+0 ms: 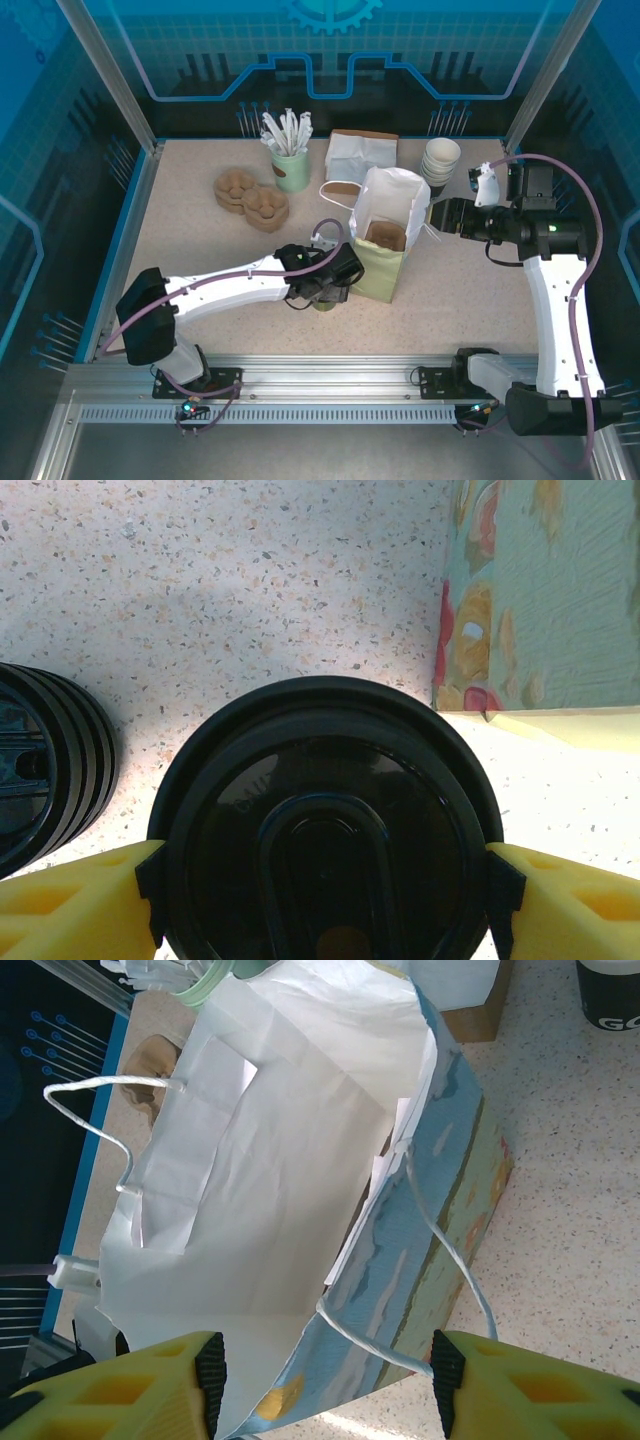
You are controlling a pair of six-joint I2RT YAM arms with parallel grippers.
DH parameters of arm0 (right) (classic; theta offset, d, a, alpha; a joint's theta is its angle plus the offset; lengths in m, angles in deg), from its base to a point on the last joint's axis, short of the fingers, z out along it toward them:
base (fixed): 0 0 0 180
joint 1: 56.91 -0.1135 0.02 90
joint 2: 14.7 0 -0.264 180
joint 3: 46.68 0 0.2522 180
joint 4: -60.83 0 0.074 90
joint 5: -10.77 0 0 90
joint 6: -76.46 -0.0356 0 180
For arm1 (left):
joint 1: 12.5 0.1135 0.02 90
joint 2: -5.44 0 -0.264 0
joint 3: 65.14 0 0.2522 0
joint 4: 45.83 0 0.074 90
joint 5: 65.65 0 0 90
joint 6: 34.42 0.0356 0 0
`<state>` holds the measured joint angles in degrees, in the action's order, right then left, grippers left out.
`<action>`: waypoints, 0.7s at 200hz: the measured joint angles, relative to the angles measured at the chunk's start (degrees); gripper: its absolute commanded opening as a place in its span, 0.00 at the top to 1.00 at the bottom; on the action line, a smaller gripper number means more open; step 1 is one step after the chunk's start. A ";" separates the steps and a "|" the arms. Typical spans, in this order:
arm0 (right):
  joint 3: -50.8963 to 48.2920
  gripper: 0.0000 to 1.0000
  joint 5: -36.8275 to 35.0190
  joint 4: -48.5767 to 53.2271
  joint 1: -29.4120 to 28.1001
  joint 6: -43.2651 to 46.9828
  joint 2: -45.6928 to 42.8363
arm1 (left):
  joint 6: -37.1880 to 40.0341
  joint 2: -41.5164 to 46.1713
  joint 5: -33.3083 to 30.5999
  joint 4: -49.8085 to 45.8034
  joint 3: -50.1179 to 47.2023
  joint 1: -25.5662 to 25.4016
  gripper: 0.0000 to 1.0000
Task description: Pack the takeout coffee
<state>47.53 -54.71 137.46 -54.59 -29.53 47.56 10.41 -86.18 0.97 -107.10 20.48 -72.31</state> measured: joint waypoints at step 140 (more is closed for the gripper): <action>-0.02 0.42 1.49 0.07 1.11 0.66 0.00 | -0.48 -1.49 0.00 -0.70 0.85 0.00 0.20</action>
<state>47.51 -53.23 137.53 -53.47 -28.87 47.56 9.93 -87.66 0.97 -107.79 21.33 -72.31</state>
